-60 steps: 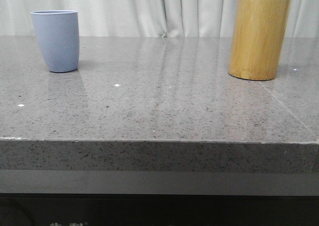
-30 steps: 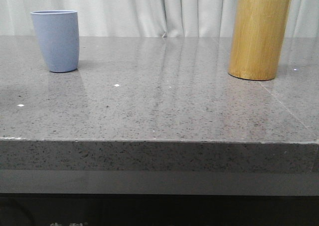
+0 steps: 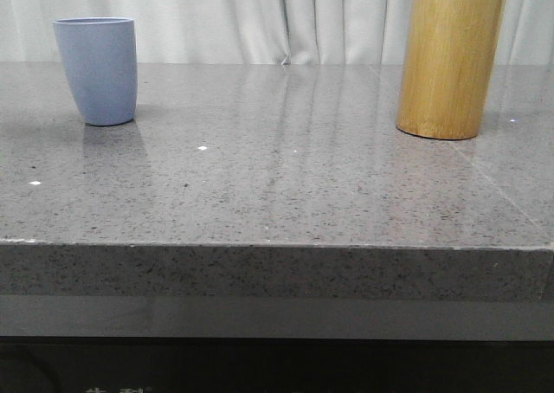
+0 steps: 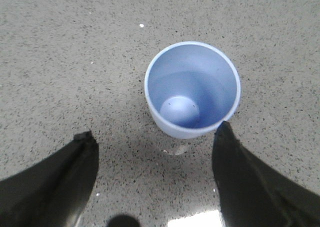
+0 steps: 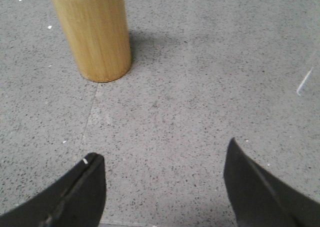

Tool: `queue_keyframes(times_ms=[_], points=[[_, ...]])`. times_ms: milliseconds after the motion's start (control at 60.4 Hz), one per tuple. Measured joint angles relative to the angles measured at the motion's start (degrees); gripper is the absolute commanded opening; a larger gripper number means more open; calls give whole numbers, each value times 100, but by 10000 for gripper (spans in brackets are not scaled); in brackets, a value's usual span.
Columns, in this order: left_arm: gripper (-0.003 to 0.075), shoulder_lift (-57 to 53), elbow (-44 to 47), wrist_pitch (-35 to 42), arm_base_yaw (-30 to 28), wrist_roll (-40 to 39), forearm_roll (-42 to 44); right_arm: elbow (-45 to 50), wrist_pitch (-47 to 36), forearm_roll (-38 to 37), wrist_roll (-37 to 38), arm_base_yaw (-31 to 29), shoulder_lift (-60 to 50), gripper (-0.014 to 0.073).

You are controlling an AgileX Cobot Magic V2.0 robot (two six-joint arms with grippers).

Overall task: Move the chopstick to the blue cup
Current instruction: 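Lower the left gripper into the light blue cup and grasp it, then carry the blue cup with the left gripper toward the bamboo holder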

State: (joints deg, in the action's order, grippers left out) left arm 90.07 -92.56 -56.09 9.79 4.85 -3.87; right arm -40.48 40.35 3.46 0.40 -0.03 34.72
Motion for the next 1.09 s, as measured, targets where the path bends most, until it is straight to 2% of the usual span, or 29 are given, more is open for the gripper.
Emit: queue_keyframes(times_ms=[232,480,613,778,977,1093], points=[[482,889,-870,-485,0,10,23,0,9,110,-134,0,0,517],[482,1612,-1494,-632,0,10,34,0,9,114,-137,0,0,517],[449,1906,-1719,-726,0,10,44,0,9,114,-137,0,0,517],[338,2131,-1899,-787,0,10,44,0,9,114,-147,0,0,517],[130,2144,-1922,-800,0,10,44,0,9,114,-149,0,0,517],[34,2144,-1922,-838,0,10,44,0,9,114,-159,0,0,517]])
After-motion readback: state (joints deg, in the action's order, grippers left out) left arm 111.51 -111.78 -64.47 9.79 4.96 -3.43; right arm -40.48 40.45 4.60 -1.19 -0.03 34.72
